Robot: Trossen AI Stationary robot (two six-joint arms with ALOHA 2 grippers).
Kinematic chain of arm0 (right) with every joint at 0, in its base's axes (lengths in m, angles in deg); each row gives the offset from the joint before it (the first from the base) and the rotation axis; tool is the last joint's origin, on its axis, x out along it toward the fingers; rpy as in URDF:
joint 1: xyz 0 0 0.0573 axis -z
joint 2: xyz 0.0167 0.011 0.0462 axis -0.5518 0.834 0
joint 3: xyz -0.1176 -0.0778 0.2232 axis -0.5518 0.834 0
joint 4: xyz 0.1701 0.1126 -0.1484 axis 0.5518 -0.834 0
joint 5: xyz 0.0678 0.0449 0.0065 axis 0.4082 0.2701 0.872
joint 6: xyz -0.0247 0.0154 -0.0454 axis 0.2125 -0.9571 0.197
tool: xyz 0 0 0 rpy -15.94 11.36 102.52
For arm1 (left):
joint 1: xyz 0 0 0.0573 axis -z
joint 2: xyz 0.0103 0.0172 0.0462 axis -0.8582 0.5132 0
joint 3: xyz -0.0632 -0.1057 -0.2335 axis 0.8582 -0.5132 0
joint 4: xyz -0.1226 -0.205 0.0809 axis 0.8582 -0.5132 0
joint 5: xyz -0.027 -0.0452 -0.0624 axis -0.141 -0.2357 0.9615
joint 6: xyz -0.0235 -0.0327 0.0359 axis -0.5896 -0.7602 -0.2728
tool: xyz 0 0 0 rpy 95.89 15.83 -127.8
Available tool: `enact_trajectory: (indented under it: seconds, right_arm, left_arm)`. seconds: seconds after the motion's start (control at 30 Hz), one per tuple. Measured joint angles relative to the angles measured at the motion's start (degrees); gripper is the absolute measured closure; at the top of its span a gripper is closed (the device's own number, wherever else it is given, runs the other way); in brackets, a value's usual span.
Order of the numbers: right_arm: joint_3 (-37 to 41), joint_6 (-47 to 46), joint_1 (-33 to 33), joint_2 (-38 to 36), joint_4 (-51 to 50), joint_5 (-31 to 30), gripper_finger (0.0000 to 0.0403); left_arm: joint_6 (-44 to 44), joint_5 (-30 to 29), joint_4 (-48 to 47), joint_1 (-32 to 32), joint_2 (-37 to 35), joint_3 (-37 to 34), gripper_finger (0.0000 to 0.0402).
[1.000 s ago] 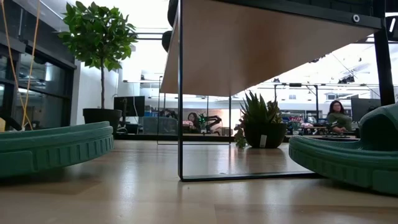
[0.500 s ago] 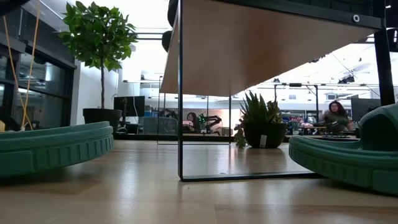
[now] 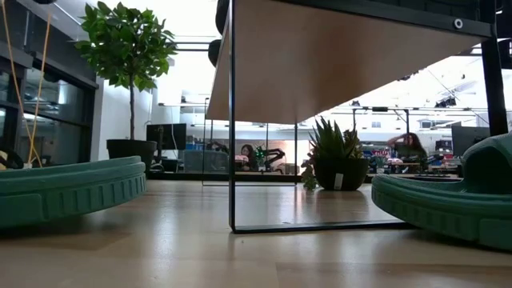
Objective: Pick and place slides into the shelf
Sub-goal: Put the left green slipper on the shelf
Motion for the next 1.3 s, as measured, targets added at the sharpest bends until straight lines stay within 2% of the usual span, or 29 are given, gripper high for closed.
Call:
enact_trajectory:
  seconds: [0.17,0.27,0.4,0.5,0.67,0.9,1.3]
  right_arm:
    - [0.0,0.0,0.0,0.1,0.3,-1.6,0.029]
    - [0.0,0.0,0.0,0.1,0.4,-1.8,0.029]
    - [0.0,0.0,0.0,0.1,0.4,-2.0,0.029]
    - [0.0,0.0,0.0,0.1,0.4,-2.2,0.029]
    - [0.0,0.0,0.0,0.1,0.2,-2.2,0.029]
    - [0.0,-1.0,0.0,0.1,0.0,-2.2,0.029]
    - [0.0,-1.3,0.0,0.2,-0.9,-2.4,0.029]
  left_arm:
    - [2.6,0.3,0.7,-2.4,0.0,0.0,0.0181]
    - [2.9,-2.2,0.1,-4.5,0.0,0.0,0.0181]
    - [9.2,-5.1,-3.5,-6.2,0.4,0.0,0.0181]
    - [13.9,-5.2,-6.6,-7.0,1.8,0.0,0.0181]
    - [19.3,-5.2,-6.5,-6.9,5.2,0.0,0.0181]
    - [25.8,-3.3,-6.4,-6.9,10.1,0.0,0.0181]
    - [29.6,2.1,-5.6,-6.9,15.9,0.0,0.0181]
